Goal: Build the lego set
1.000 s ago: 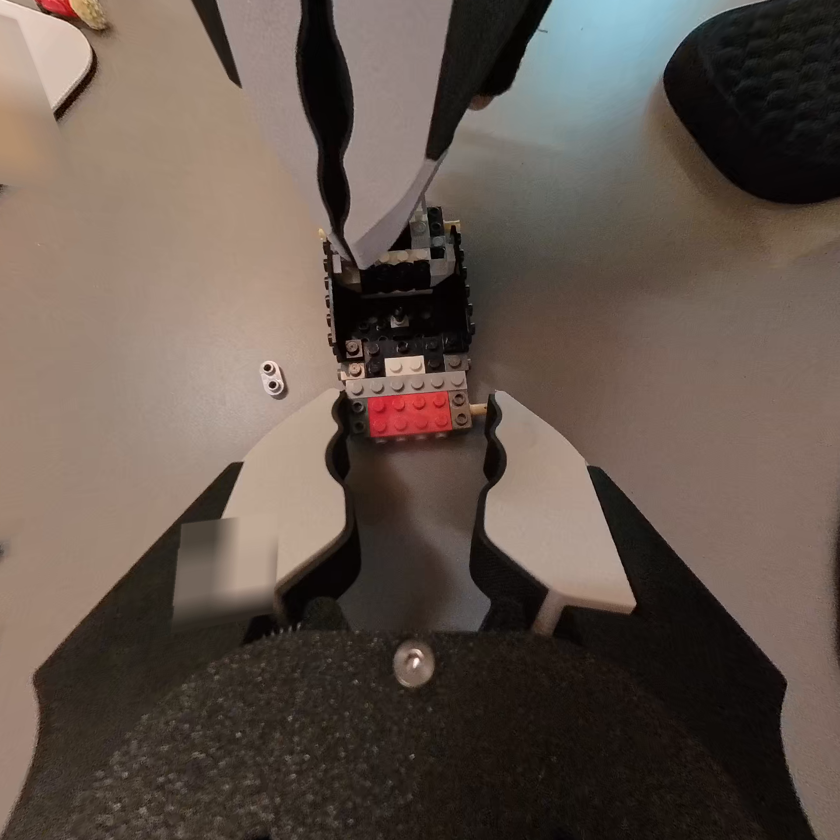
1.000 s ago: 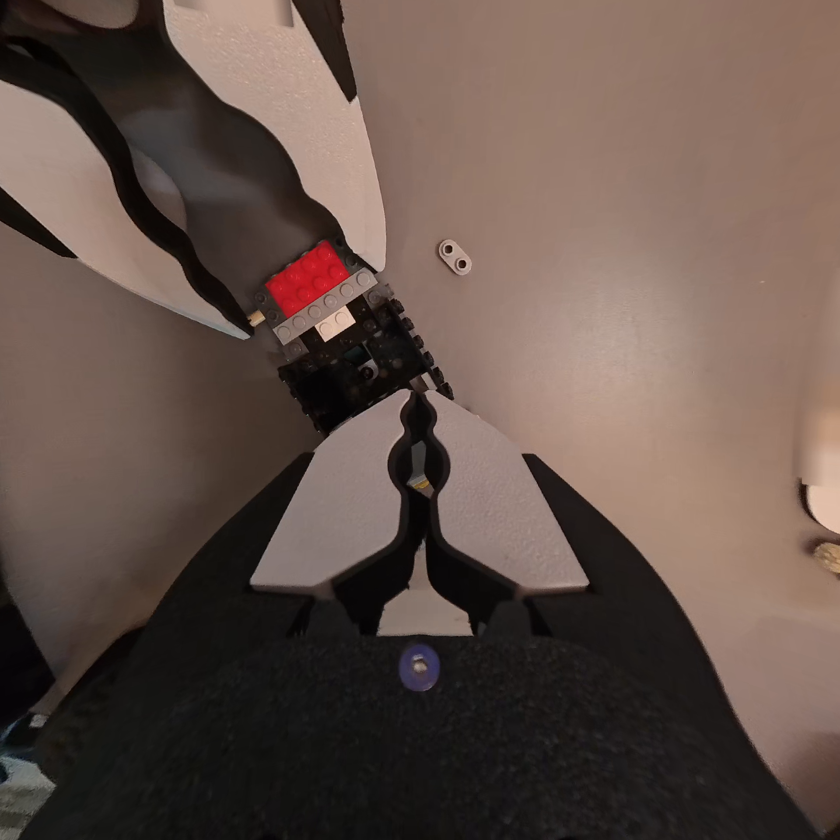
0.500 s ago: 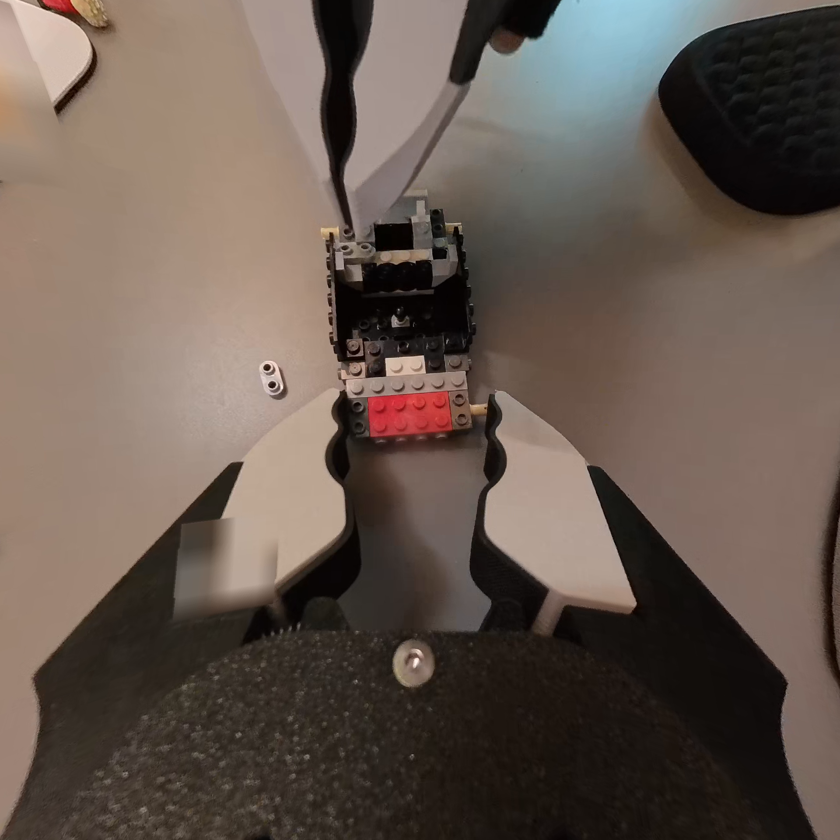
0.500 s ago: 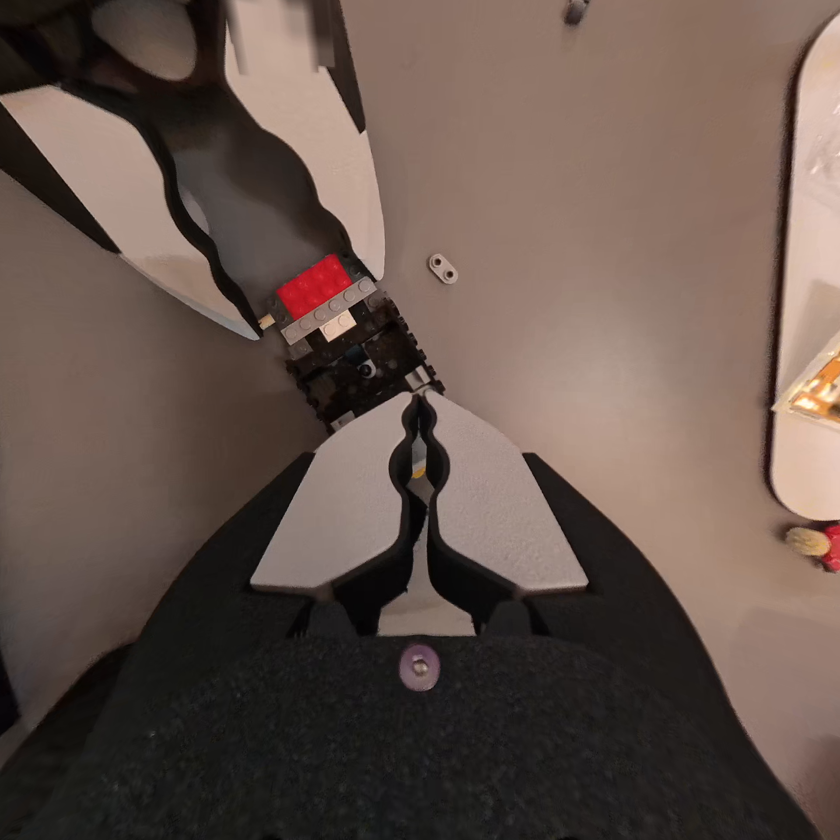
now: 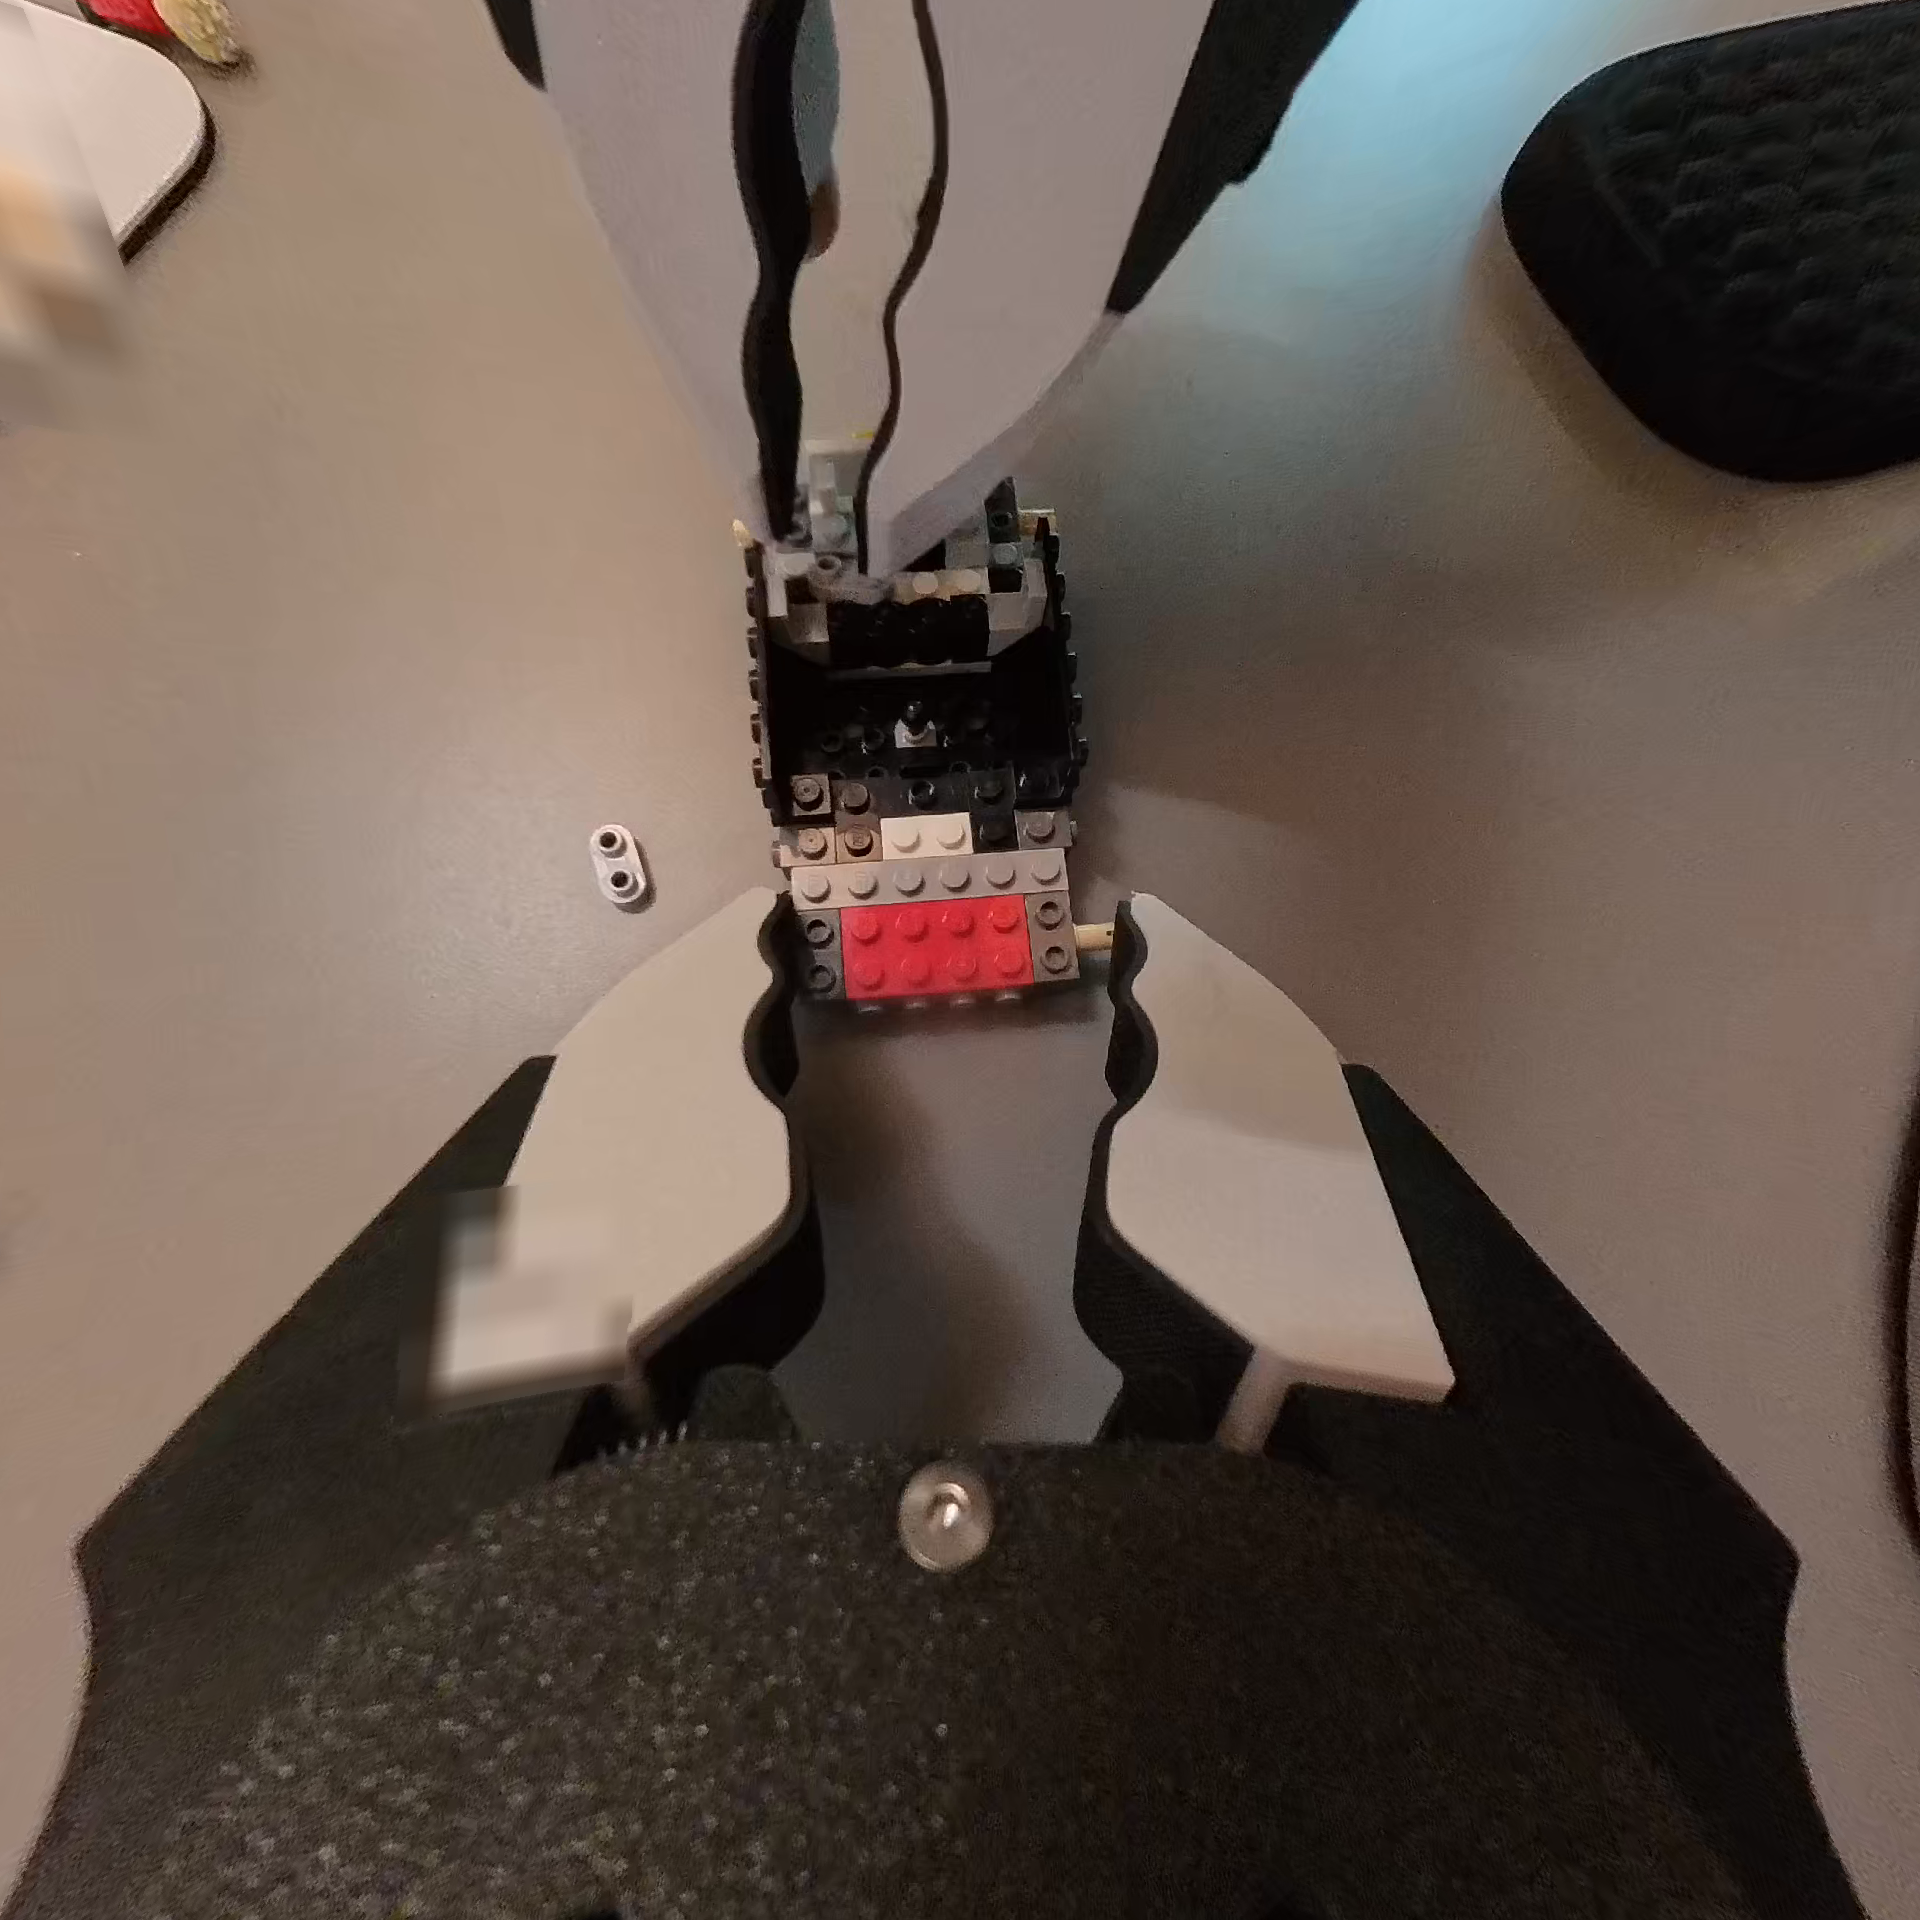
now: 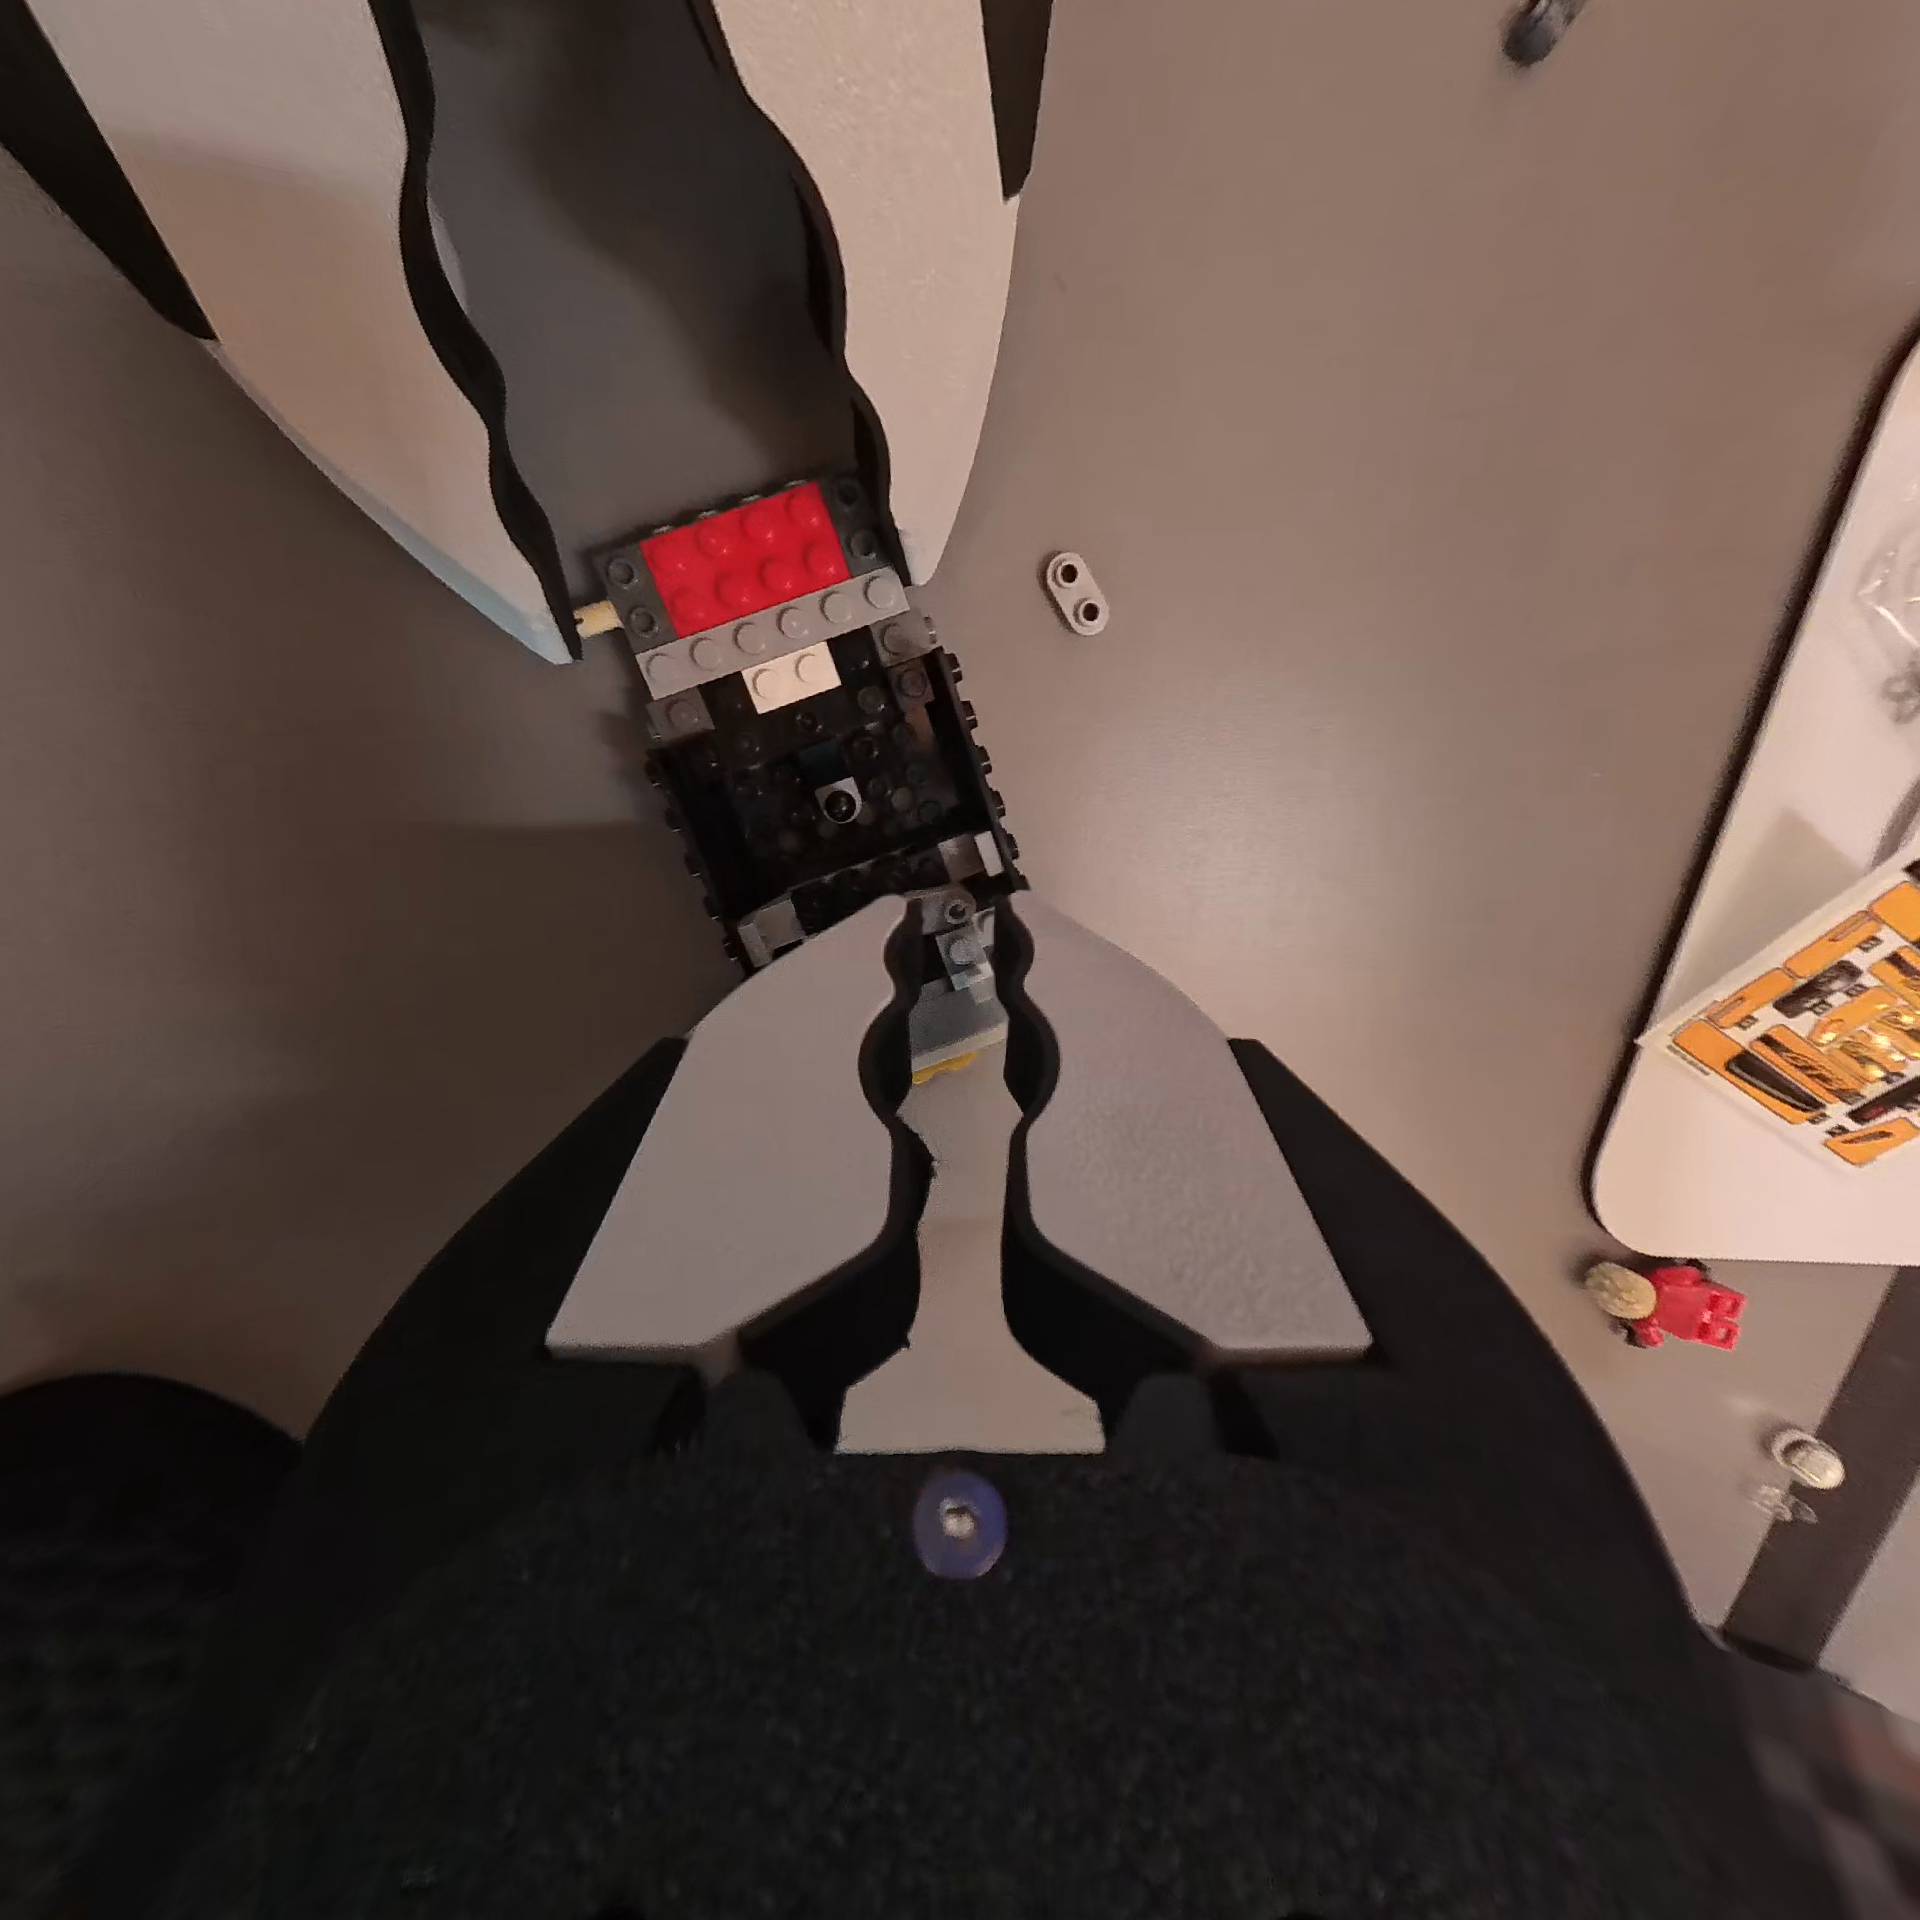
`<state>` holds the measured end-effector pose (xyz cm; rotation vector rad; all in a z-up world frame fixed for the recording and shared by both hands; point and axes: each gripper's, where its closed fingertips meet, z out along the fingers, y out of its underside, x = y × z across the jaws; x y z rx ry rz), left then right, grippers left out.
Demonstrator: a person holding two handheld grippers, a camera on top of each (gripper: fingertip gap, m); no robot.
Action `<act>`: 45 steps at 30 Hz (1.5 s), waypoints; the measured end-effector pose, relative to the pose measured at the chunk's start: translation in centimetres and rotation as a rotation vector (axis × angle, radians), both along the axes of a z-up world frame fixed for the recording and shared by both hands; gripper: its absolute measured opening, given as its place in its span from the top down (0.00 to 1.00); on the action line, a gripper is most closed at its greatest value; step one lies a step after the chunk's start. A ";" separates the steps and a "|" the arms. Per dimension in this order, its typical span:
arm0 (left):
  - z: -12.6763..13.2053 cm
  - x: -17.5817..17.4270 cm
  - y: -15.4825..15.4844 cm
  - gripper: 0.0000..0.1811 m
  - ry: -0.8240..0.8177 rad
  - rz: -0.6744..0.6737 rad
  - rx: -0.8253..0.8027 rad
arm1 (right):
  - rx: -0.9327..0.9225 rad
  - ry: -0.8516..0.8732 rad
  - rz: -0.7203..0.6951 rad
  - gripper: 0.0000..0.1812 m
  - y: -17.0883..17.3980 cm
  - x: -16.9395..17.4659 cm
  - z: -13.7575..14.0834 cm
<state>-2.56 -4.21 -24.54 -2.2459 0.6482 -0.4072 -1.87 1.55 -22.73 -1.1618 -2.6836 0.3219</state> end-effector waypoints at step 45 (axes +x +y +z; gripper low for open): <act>0.0 0.0 0.0 0.69 0.008 -0.009 0.000 | 0.036 -0.017 0.057 1.00 -0.1 0.0 -0.4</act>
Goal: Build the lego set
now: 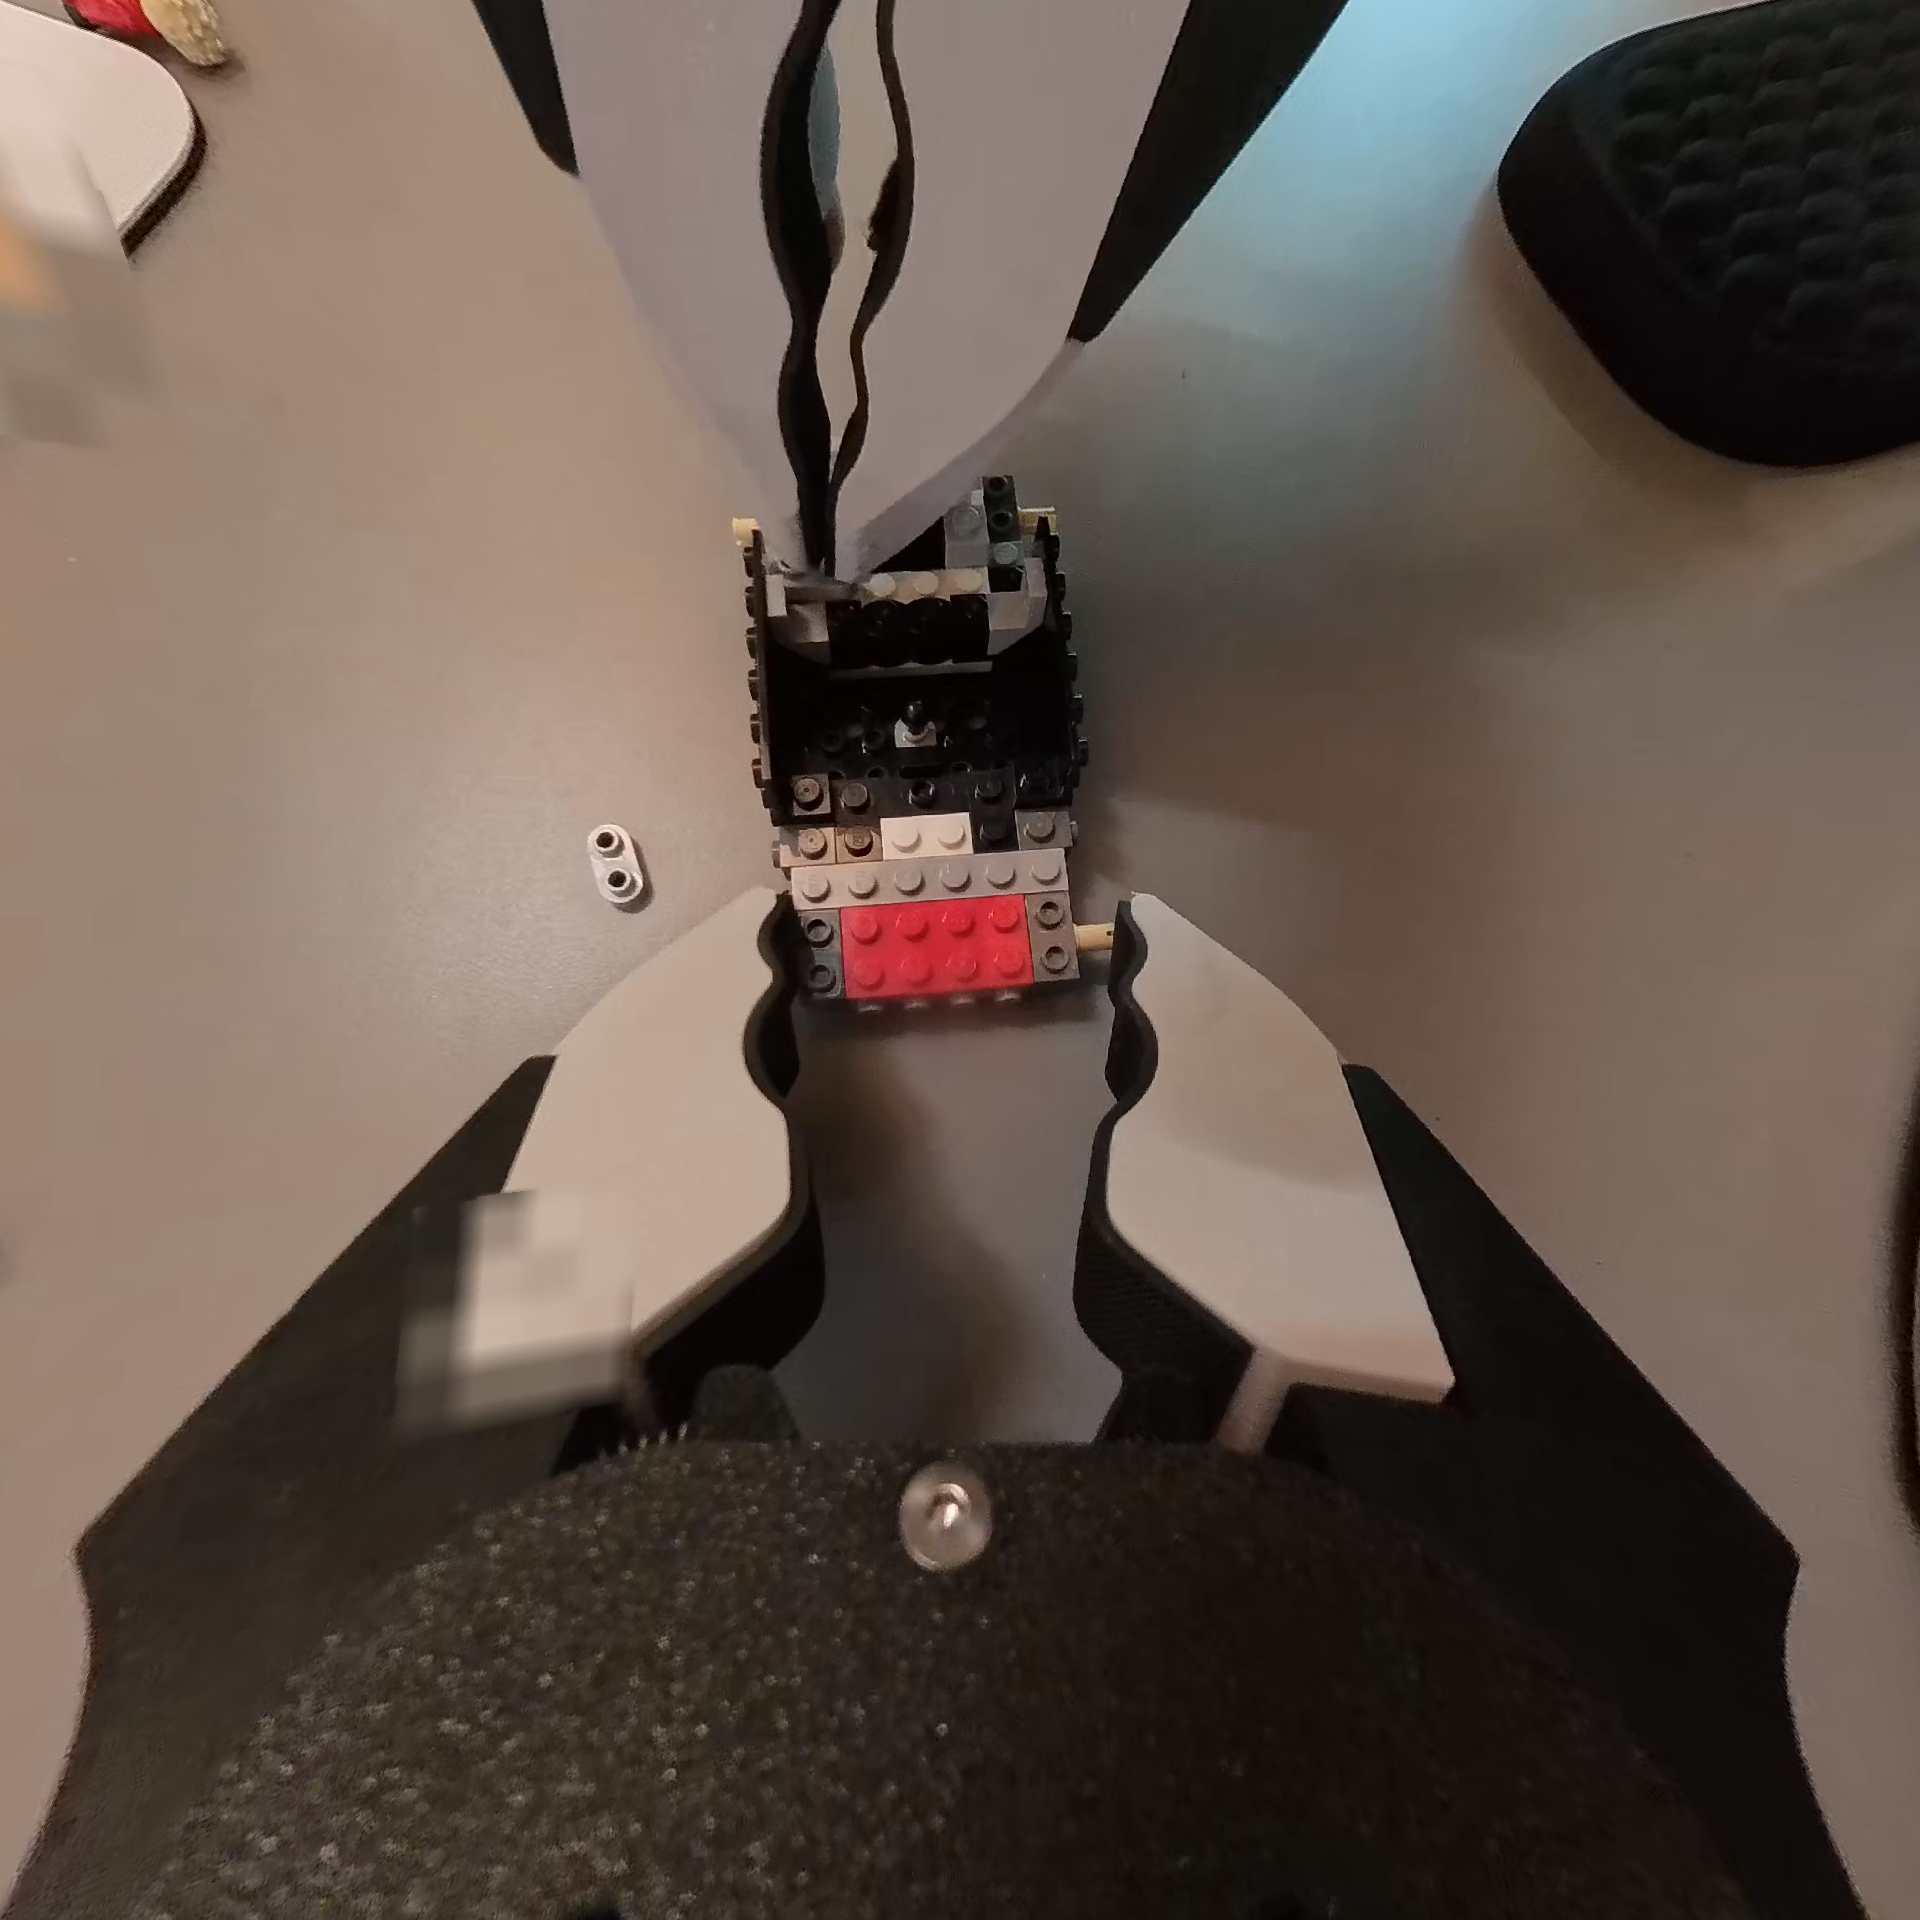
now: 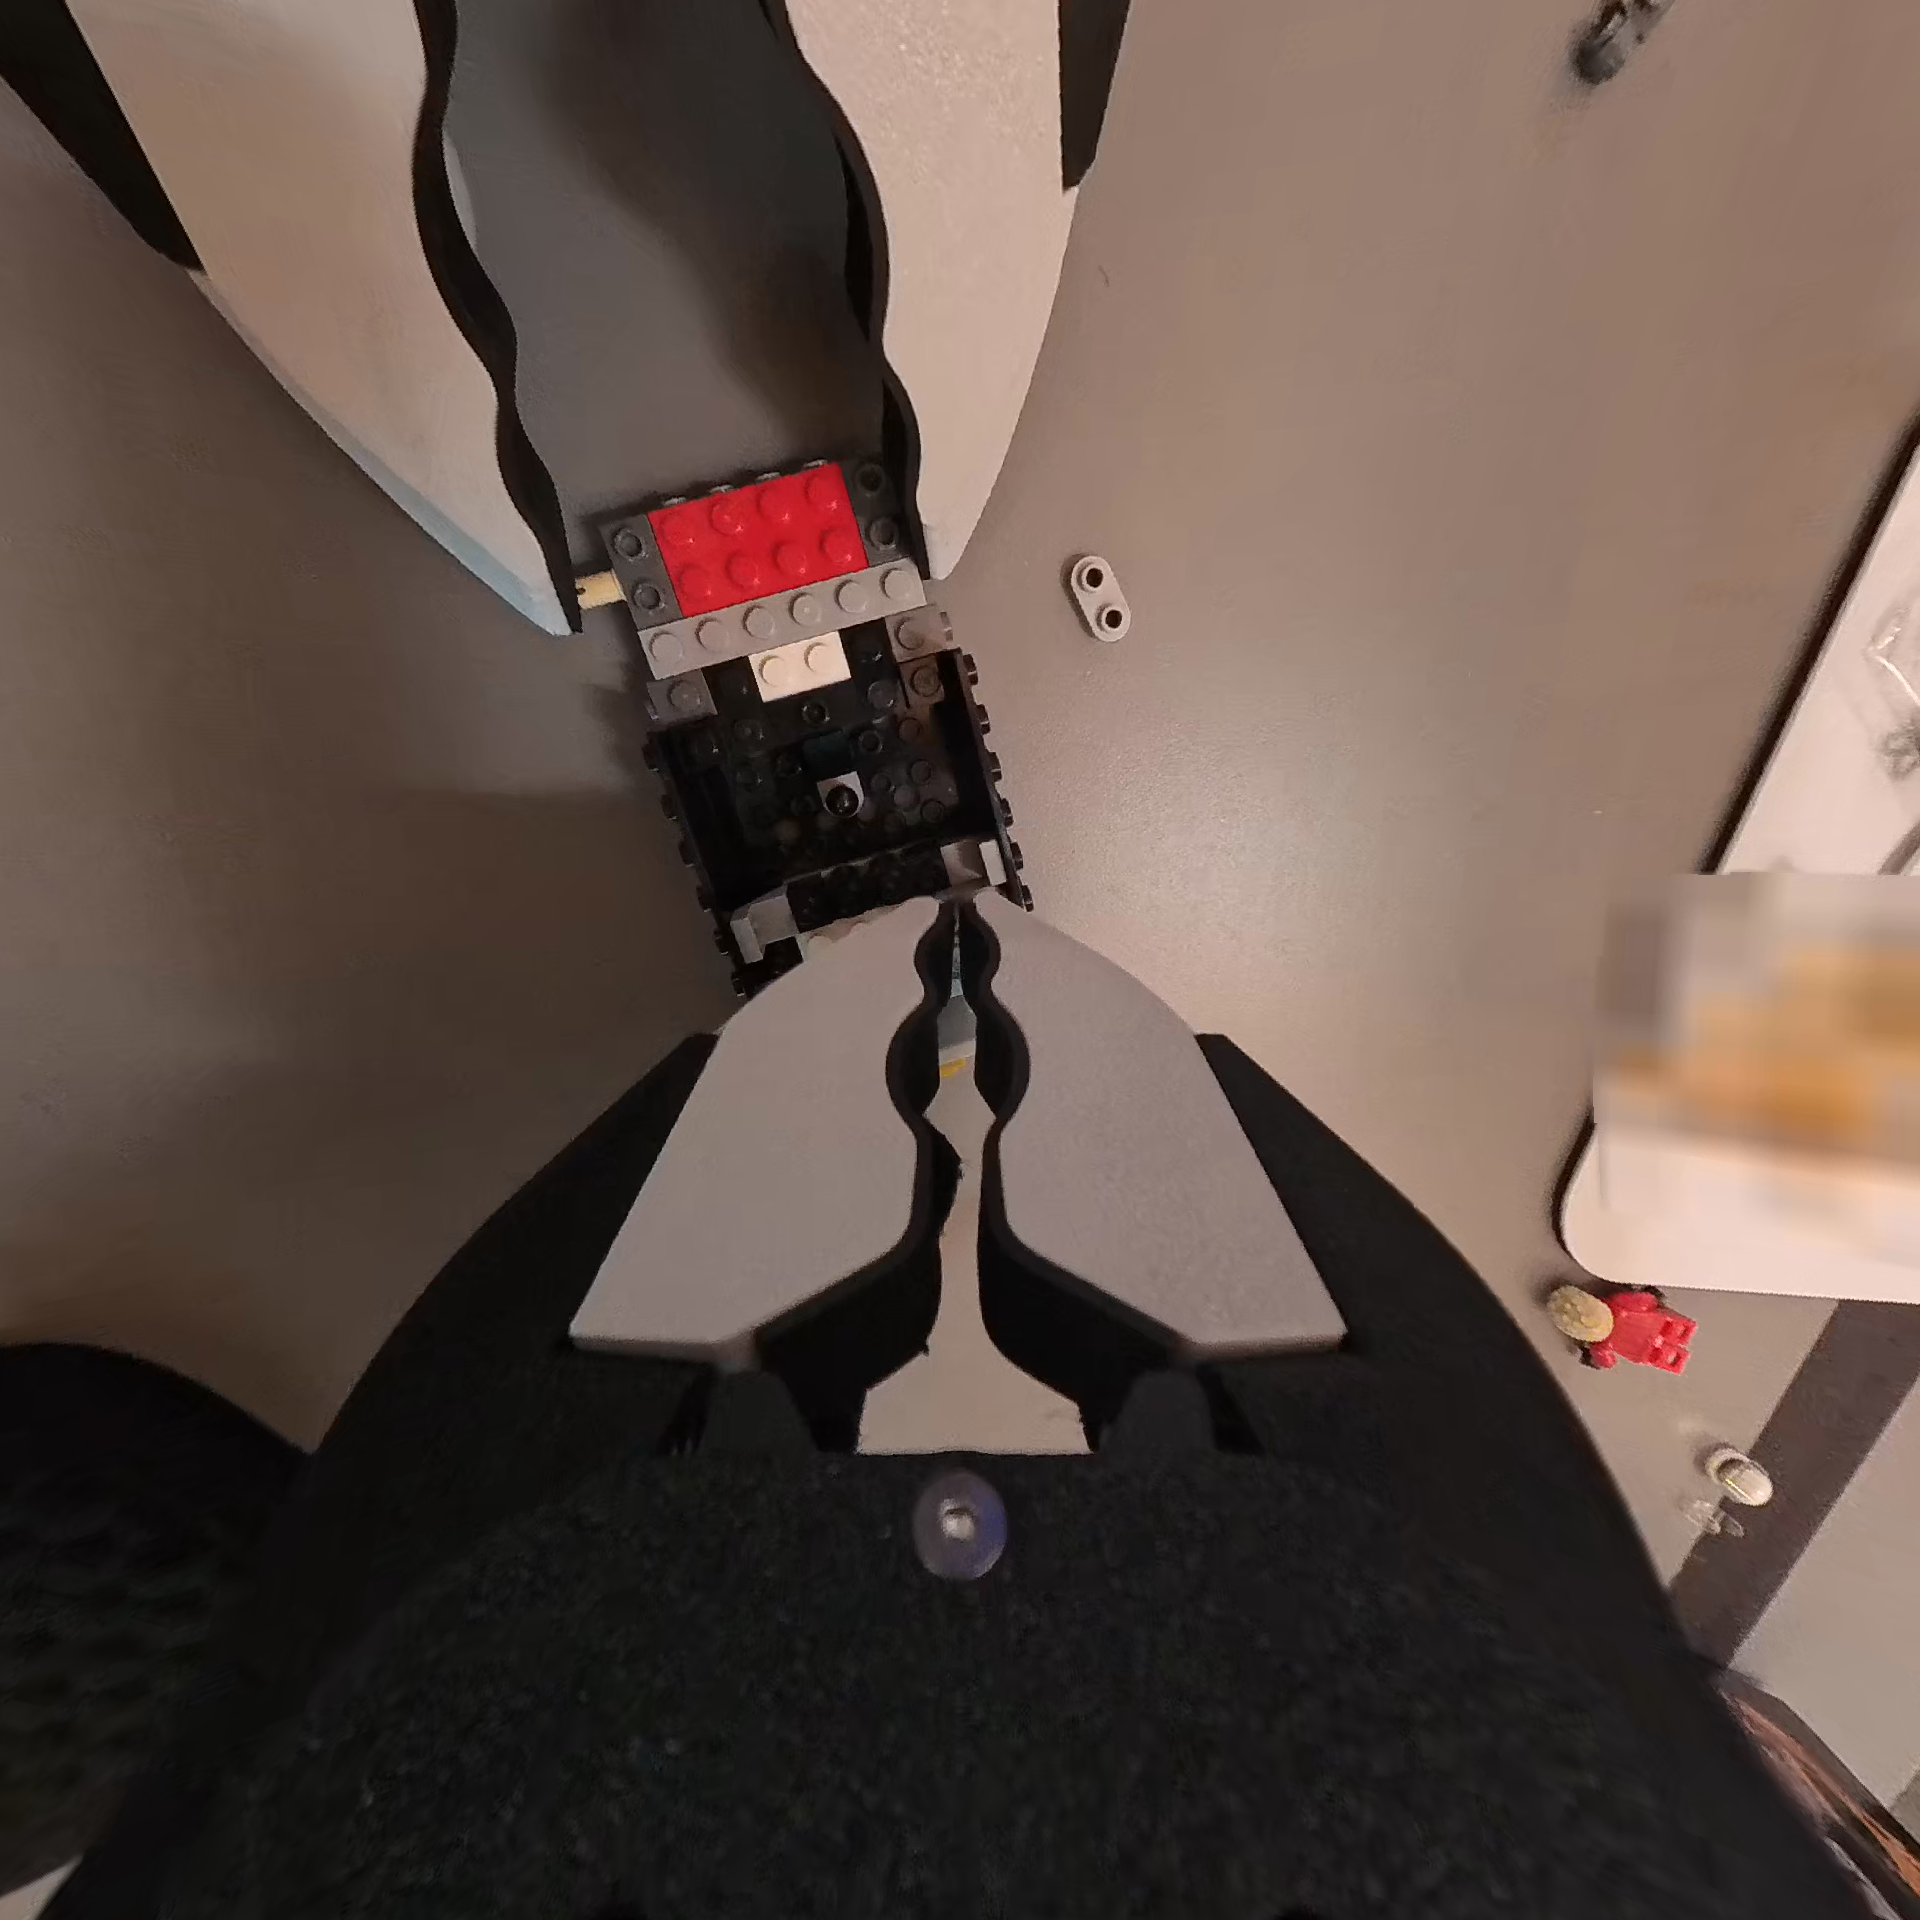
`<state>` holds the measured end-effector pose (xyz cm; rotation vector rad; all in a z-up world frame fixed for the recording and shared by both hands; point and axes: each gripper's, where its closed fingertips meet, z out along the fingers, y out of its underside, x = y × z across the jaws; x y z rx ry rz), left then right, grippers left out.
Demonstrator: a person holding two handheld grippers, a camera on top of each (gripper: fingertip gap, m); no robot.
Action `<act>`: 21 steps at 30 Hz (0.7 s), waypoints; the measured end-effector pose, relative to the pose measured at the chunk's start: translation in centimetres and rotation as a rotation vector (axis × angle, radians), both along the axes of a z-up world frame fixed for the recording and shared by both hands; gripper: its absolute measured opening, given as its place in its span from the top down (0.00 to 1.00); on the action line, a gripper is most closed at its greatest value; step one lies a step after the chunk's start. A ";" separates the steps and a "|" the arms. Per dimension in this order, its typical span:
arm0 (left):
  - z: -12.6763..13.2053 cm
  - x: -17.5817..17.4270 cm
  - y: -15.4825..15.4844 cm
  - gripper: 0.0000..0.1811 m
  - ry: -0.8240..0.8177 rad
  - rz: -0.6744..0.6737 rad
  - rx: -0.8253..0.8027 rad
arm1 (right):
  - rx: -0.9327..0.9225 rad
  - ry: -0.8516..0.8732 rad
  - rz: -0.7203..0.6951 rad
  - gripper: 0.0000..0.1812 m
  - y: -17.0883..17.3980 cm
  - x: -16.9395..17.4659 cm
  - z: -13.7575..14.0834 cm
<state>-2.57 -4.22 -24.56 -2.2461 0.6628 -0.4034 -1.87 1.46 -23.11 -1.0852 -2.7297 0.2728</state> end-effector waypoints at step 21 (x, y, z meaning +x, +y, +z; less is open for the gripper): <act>0.0 0.0 0.0 0.68 -0.012 -0.011 0.002 | -0.010 -0.268 0.018 1.00 0.0 0.1 -0.2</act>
